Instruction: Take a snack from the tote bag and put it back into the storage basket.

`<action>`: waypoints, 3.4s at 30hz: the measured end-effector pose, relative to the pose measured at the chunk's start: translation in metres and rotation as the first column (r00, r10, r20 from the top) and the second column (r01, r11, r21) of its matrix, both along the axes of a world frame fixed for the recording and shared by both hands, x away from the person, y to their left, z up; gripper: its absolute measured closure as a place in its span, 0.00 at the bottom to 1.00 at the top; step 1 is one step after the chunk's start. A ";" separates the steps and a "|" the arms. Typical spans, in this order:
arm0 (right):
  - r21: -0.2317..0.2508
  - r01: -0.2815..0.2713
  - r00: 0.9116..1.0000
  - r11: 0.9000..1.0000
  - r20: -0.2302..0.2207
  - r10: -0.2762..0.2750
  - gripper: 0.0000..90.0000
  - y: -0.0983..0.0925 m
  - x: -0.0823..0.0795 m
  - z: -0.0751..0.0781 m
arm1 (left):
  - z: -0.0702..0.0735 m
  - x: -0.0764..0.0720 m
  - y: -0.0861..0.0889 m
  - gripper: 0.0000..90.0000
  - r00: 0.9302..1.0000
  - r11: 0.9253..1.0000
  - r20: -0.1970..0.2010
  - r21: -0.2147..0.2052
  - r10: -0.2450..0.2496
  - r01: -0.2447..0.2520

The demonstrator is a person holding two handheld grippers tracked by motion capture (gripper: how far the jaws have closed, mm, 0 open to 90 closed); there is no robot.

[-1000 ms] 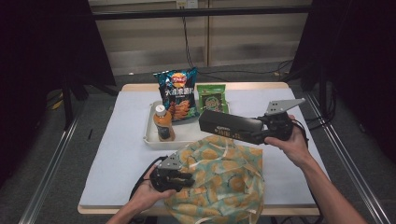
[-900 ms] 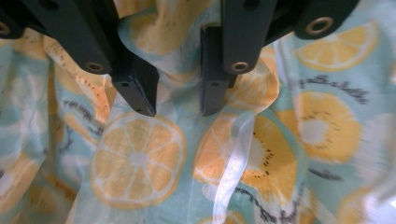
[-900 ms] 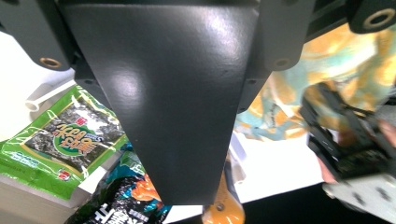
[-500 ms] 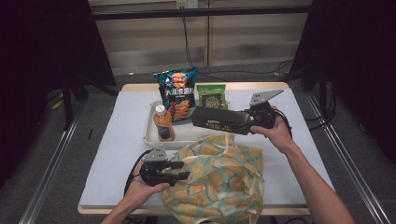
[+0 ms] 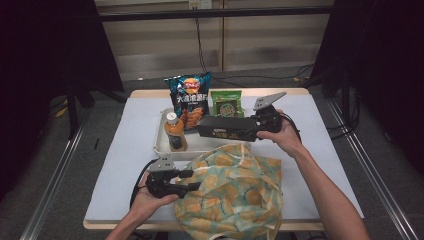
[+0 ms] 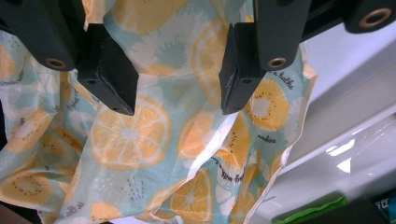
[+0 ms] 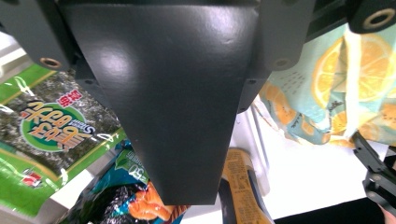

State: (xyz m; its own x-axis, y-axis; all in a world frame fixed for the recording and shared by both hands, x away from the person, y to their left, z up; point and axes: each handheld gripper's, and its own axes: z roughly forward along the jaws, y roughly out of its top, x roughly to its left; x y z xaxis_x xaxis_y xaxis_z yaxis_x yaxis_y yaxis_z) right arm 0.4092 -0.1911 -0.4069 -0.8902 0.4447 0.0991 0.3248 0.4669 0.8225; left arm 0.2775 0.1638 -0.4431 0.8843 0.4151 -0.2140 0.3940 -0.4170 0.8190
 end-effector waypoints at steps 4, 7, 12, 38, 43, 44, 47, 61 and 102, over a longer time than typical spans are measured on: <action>-0.011 0.004 1.000 1.000 -0.015 -0.004 0.49 0.003 0.007 -0.008 | -0.001 -0.001 0.000 0.50 1.000 1.000 -0.005 0.000 -0.001 0.001; -0.013 0.003 1.000 1.000 -0.023 -0.003 0.49 0.006 0.012 -0.012 | -0.001 0.000 -0.001 0.50 1.000 1.000 -0.005 0.008 -0.005 0.005; -0.026 -0.007 0.999 1.000 -0.035 0.006 0.49 0.012 0.017 -0.020 | -0.003 0.000 -0.002 0.50 1.000 1.000 -0.007 0.014 -0.011 0.011; -0.040 -0.060 0.995 0.997 -0.076 0.057 0.46 0.033 0.023 -0.047 | -0.006 0.003 -0.001 0.50 1.000 1.000 -0.012 0.025 -0.005 0.005; -0.064 -0.039 0.996 0.997 -0.080 0.033 0.41 0.034 0.023 -0.050 | -0.006 0.003 0.000 0.49 1.000 1.000 -0.009 0.027 -0.001 0.002; -0.072 -0.033 0.996 0.997 -0.081 0.027 0.40 0.033 0.023 -0.051 | -0.006 0.003 0.000 0.49 1.000 1.000 -0.009 0.027 -0.001 0.001; -0.074 -0.024 0.996 0.997 -0.089 0.017 0.40 0.032 0.023 -0.054 | -0.006 0.003 0.000 0.49 1.000 1.000 -0.009 0.024 -0.002 0.002; -0.027 0.048 0.994 0.998 -0.100 -0.050 0.29 0.024 0.025 -0.042 | -0.007 0.004 -0.001 0.49 1.000 1.000 -0.011 0.031 -0.002 0.002; -0.071 0.188 0.970 0.980 -0.144 -0.197 1.00 0.108 0.073 -0.034 | -0.008 0.003 -0.004 0.49 1.000 0.999 -0.014 0.048 -0.020 0.021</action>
State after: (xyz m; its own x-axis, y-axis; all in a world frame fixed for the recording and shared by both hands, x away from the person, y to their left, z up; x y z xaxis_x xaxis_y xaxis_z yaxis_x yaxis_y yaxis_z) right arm 0.4819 -0.0827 -0.4408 -0.7643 0.6149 0.1945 0.5305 0.4281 0.7316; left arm 0.2807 0.1601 -0.4514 0.8897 0.4072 -0.2064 0.3960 -0.4637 0.7926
